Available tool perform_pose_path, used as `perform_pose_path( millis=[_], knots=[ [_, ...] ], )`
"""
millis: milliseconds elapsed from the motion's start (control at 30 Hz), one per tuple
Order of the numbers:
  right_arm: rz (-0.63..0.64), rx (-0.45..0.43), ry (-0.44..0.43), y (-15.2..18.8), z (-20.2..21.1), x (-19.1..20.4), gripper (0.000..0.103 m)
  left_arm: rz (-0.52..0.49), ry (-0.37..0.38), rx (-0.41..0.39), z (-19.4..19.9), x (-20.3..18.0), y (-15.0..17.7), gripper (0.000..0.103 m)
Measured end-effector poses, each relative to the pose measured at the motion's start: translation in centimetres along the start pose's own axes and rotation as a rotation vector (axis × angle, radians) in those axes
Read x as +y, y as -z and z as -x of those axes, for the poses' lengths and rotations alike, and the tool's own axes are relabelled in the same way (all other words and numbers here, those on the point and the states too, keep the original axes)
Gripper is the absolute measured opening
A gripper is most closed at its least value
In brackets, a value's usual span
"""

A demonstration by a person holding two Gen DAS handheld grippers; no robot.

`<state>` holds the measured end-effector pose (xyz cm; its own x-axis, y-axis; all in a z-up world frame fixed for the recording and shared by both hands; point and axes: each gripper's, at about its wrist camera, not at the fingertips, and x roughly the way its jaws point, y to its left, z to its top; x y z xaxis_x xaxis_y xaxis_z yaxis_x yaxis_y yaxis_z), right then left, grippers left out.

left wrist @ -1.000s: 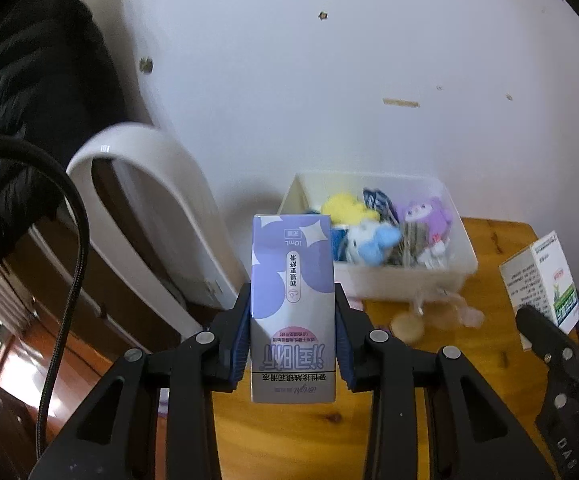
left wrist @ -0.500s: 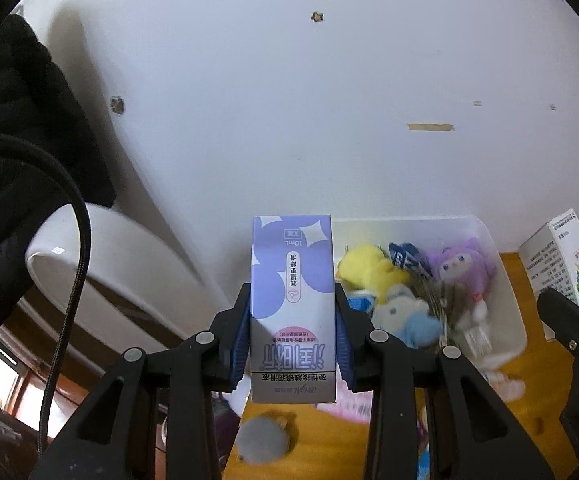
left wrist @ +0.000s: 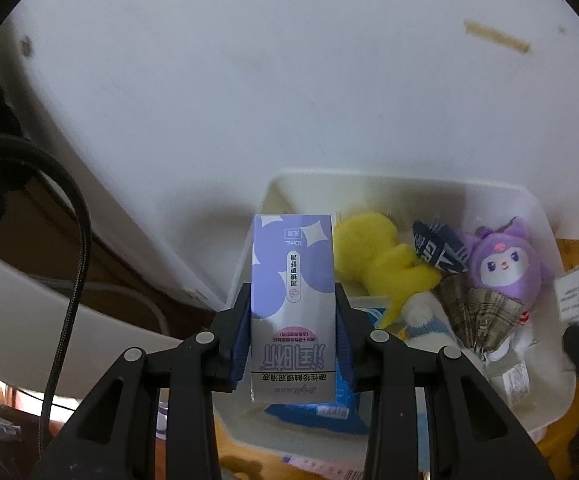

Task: Organize objects
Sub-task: 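Lower both boxes into the tray and open both grippers, then withdraw both grippers from the tray toward the remaining items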

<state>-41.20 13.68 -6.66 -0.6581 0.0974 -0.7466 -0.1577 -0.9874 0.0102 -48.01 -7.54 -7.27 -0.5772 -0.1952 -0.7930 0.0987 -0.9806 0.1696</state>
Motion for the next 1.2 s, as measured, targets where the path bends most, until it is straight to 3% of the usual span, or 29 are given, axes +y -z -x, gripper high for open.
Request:
perform_pose_path(
  millis=[67,133,200,267,733,1200],
  knots=[
    [0.013,0.032,-0.006,0.5,-1.3,0.1,0.036,0.002,0.033,0.029,-1.1,-0.2,-0.2,0.045],
    [0.028,0.057,-0.015,1.0,-2.2,0.3,0.037,0.012,0.063,0.046,-1.8,-0.3,-0.4,0.058],
    [0.038,0.061,-0.018,1.6,-2.7,0.3,0.049,0.020,0.085,0.044,-2.0,-0.4,-0.5,0.080],
    [0.044,0.045,-0.021,2.2,-2.6,0.3,0.061,0.016,0.095,0.029,-1.8,-1.1,-0.5,0.085],
    [0.058,0.007,-0.041,2.9,0.1,-0.3,0.061,-0.014,0.059,-0.008,0.8,-0.9,-0.1,0.086],
    [0.084,-0.095,-0.029,3.6,10.3,1.0,0.061,-0.061,0.085,-0.121,11.4,1.5,2.0,0.086]
  ],
)
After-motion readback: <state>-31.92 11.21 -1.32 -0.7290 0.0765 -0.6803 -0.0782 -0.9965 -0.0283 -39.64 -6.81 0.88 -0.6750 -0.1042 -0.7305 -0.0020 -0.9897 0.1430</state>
